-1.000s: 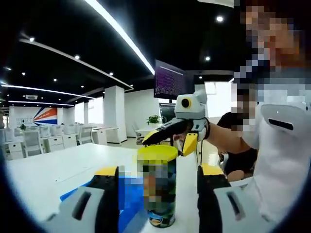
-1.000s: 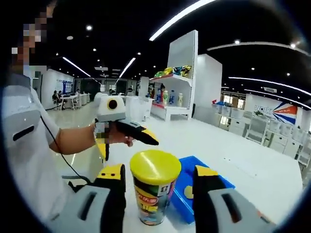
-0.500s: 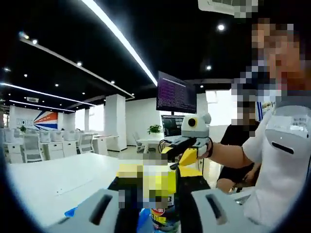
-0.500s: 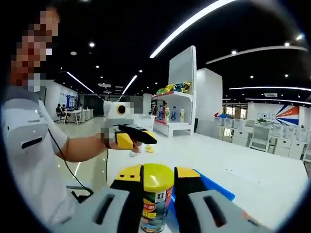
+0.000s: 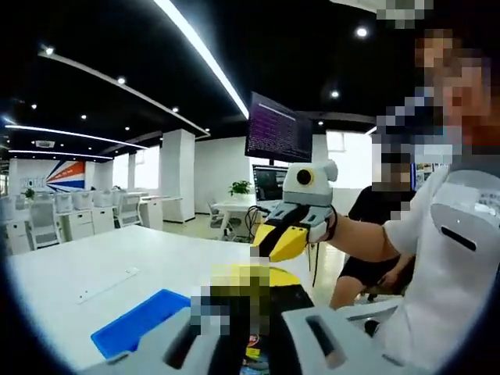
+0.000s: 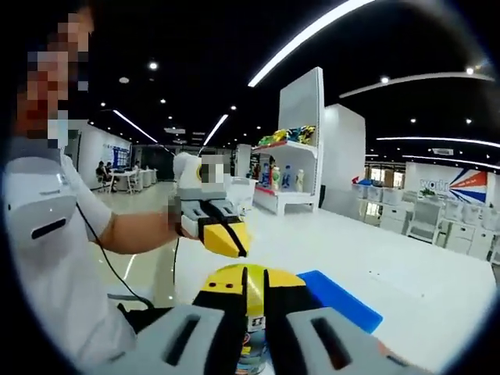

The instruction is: Open the lid of the chip container on the table, take out the chips, place them into the box in front of the container, and close the lid

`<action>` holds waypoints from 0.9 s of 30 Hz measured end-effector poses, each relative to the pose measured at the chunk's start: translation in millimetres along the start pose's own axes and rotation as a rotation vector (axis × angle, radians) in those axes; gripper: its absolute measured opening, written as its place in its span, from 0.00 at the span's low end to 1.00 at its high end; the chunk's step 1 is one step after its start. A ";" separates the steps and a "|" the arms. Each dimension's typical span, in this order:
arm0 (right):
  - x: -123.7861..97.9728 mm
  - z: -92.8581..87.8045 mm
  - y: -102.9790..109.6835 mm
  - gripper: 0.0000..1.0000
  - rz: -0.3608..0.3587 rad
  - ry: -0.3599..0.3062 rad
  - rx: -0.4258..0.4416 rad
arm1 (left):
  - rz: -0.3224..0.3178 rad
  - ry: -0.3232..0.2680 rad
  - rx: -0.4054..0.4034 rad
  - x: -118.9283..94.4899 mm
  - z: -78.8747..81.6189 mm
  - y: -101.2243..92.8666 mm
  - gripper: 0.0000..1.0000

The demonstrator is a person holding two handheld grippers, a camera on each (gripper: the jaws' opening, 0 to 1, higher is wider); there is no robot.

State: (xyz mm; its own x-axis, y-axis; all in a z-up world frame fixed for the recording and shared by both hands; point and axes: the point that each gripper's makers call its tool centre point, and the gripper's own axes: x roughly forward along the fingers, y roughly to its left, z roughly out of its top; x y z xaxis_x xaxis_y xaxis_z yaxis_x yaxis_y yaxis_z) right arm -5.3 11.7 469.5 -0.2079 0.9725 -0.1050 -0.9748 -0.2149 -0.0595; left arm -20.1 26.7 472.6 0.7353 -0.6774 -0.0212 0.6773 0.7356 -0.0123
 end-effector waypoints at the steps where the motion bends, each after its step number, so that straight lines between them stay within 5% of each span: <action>1: 0.5 -1.6 -1.1 0.09 0.002 0.005 0.007 | -0.002 0.003 -0.004 1.6 -0.4 0.0 0.04; 11: 3.9 -19.0 0.2 0.03 0.021 0.070 0.050 | -0.023 0.077 0.022 12.4 -14.7 -6.0 0.04; 27: 3.0 -22.5 -1.0 0.01 0.032 0.078 0.071 | -0.025 0.088 -0.015 12.0 -15.5 -4.0 0.02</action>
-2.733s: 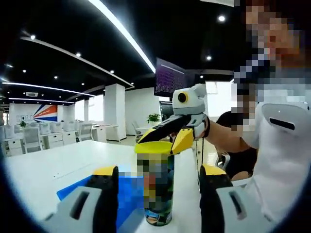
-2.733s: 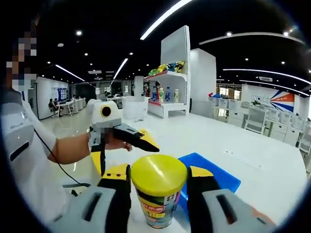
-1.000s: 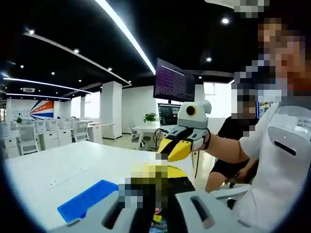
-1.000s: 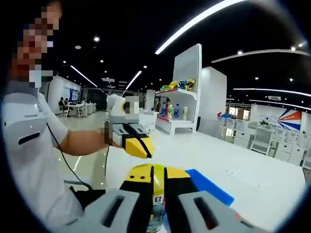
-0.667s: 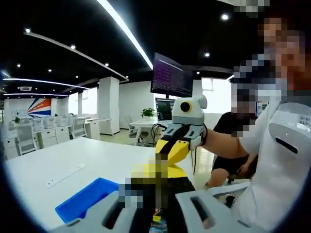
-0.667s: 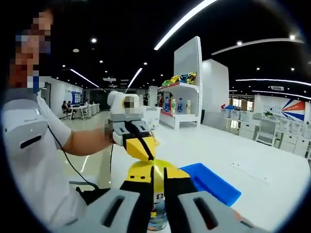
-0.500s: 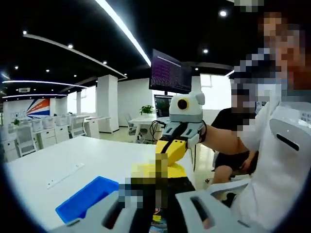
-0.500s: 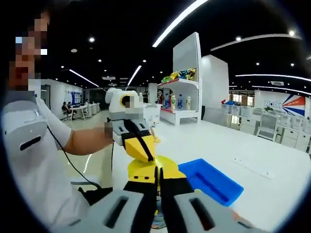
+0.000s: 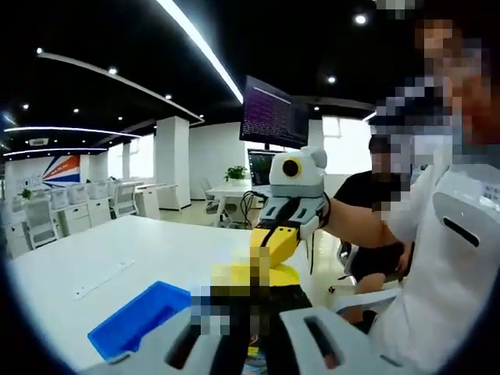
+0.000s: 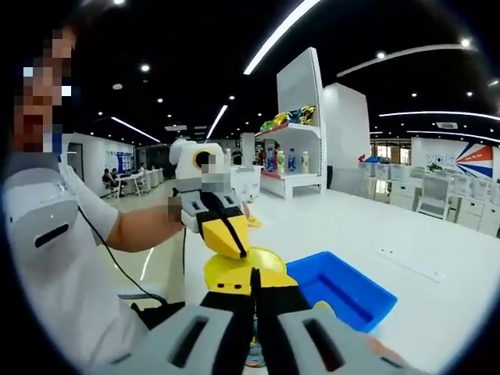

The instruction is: Open the lid of the chip container on the table, take out the chips, place them into the box in front of the container, and close the lid

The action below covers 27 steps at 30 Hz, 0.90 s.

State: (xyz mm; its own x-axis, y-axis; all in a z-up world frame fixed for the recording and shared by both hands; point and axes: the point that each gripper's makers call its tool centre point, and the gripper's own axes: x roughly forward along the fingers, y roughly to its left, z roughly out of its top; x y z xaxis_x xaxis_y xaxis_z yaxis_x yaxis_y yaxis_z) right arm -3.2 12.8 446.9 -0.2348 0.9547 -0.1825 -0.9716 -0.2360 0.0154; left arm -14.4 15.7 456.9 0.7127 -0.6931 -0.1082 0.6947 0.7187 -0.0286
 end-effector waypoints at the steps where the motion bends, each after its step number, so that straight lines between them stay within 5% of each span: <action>1: -0.2 -0.2 0.4 0.01 -0.003 -0.002 -0.006 | -0.003 -0.009 0.003 -0.5 -0.4 -0.1 0.02; 6: 0.9 0.2 1.0 0.01 0.004 -0.007 -0.006 | -0.002 0.019 0.010 -0.3 -2.6 -0.8 0.01; 7: 1.2 -0.4 1.6 0.01 0.012 -0.002 -0.002 | -0.004 0.016 0.065 0.8 1.3 1.8 0.01; 8: 1.9 -0.4 1.2 0.01 0.008 0.004 -0.008 | -0.012 0.040 0.014 -0.2 -4.5 -2.9 0.01; 15: 3.4 -1.4 1.2 0.01 0.006 -0.002 -0.022 | -0.007 -0.012 0.025 -2.2 -3.9 -0.1 0.01; 27: -0.8 0.2 3.7 0.00 -0.011 -0.076 -0.030 | 0.028 -0.007 0.084 -0.6 -4.0 -3.8 0.01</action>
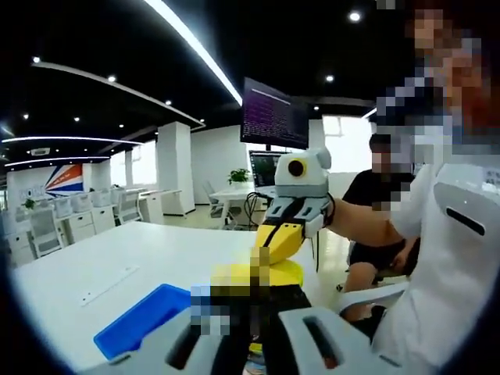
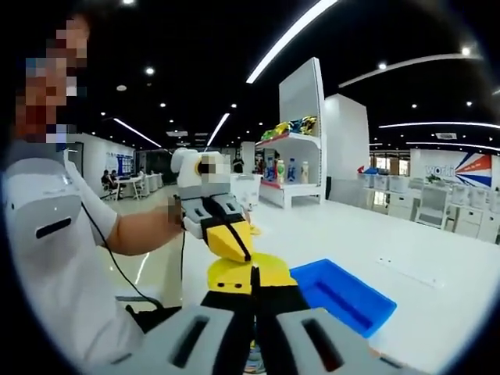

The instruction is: Open the lid of the chip container on the table, take out the chips, place them into the box in front of the container, and close the lid

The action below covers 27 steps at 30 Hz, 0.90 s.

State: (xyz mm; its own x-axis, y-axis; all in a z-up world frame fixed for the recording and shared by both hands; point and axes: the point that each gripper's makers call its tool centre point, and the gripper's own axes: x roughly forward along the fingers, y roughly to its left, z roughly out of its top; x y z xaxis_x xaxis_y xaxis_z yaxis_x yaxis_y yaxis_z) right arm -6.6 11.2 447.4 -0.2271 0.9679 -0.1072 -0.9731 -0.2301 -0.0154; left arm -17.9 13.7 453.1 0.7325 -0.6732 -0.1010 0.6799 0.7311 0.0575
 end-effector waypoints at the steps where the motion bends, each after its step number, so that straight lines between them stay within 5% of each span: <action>1: 0.4 0.8 -0.1 0.00 -0.003 -0.001 0.001 | 0.002 0.002 0.001 -0.1 -0.1 0.6 0.01; 20: -1.5 3.3 -0.4 0.01 -0.033 -0.041 -0.016 | 0.011 -0.042 0.003 -2.5 0.7 3.3 0.02; 23: -3.0 4.9 10.0 0.01 0.032 -0.044 -0.089 | 0.012 -0.103 0.045 -3.7 4.0 3.6 0.02; 25: -5.0 5.1 14.7 0.03 0.045 -0.045 -0.133 | 0.020 -0.127 0.031 -6.8 3.3 6.5 0.09; 27: -7.3 7.5 15.0 0.19 0.026 -0.069 -0.186 | -0.007 -0.150 -0.007 -11.4 1.3 5.1 0.26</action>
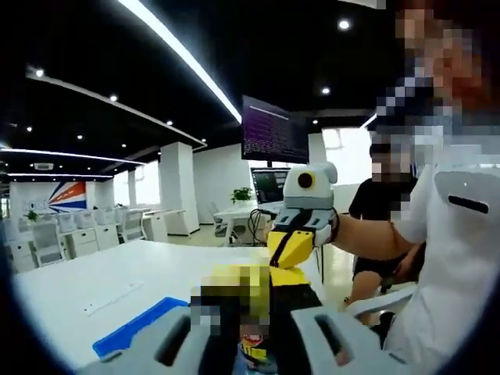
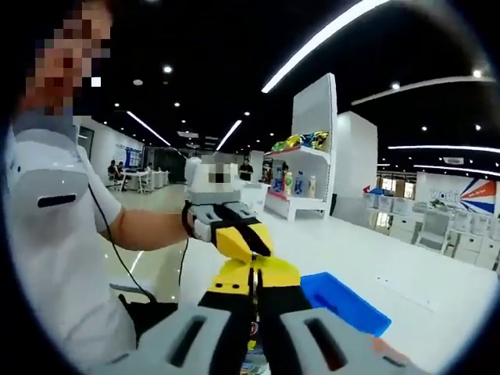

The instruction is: Open the lid of the chip container on the table, take out the chips, place them into the box in front of the container, and close the lid

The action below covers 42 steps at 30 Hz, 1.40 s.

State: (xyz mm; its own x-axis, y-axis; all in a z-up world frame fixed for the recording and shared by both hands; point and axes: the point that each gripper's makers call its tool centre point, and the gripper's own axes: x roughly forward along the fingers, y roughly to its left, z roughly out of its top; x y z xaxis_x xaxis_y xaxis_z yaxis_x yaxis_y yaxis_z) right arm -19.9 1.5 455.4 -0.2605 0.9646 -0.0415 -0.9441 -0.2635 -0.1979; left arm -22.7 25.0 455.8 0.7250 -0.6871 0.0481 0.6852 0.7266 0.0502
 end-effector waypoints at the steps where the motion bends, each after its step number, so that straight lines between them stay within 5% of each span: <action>1: -1.0 0.5 1.8 0.27 0.004 -0.011 -0.014 | 0.005 -0.006 0.015 -2.9 -0.7 0.0 0.29; 5: -15.3 -4.5 -2.5 0.29 -0.024 -0.009 -0.042 | 0.053 -0.011 0.043 -23.6 -2.4 9.7 0.33; 8: -36.4 18.6 -11.3 0.30 -0.085 -0.142 -0.030 | 0.103 -0.068 0.057 -49.2 2.7 17.3 0.38; 10: -48.8 18.6 -23.7 0.31 -0.141 -0.159 -0.024 | 0.139 -0.104 0.012 -68.5 0.6 24.8 0.44; 12: -63.0 2.5 -46.1 0.32 -0.234 -0.112 0.000 | 0.220 -0.068 0.008 -86.4 -15.9 42.4 0.46; 14: -76.1 -18.4 -68.3 0.34 -0.331 -0.060 0.024 | 0.317 0.059 -0.014 -99.6 -47.9 60.1 0.49; 17: -87.7 -48.5 -88.7 0.38 -0.430 -0.004 0.056 | 0.341 0.146 -0.033 -104.8 -80.5 64.6 0.55; 20: -84.0 -83.9 -86.3 0.43 -0.417 0.093 0.065 | 0.365 0.195 -0.042 -102.5 -106.3 70.5 0.60; 25: -76.8 -117.5 -85.6 0.49 -0.409 0.141 0.101 | 0.463 0.250 -0.018 -102.4 -137.7 93.8 0.62; 31: -70.3 -164.3 -91.5 0.50 -0.418 0.252 0.113 | 0.439 0.330 -0.039 -87.8 -167.2 89.6 0.65; 36: -55.2 -186.2 -85.4 0.49 -0.392 0.289 0.140 | 0.425 0.288 -0.088 -82.0 -168.0 95.6 0.64; 42: -34.1 -199.8 -77.4 0.48 -0.354 0.331 0.141 | 0.438 0.276 -0.048 -77.9 -170.9 102.0 0.59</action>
State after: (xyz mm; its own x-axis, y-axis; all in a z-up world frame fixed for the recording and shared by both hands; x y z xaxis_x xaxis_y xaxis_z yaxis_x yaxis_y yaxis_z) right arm 102.4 -8.5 276.4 0.1371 0.9413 -0.3085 -0.9870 0.1035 -0.1228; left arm 2.6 153.1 286.7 0.9312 -0.2971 -0.2111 0.3115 0.9495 0.0380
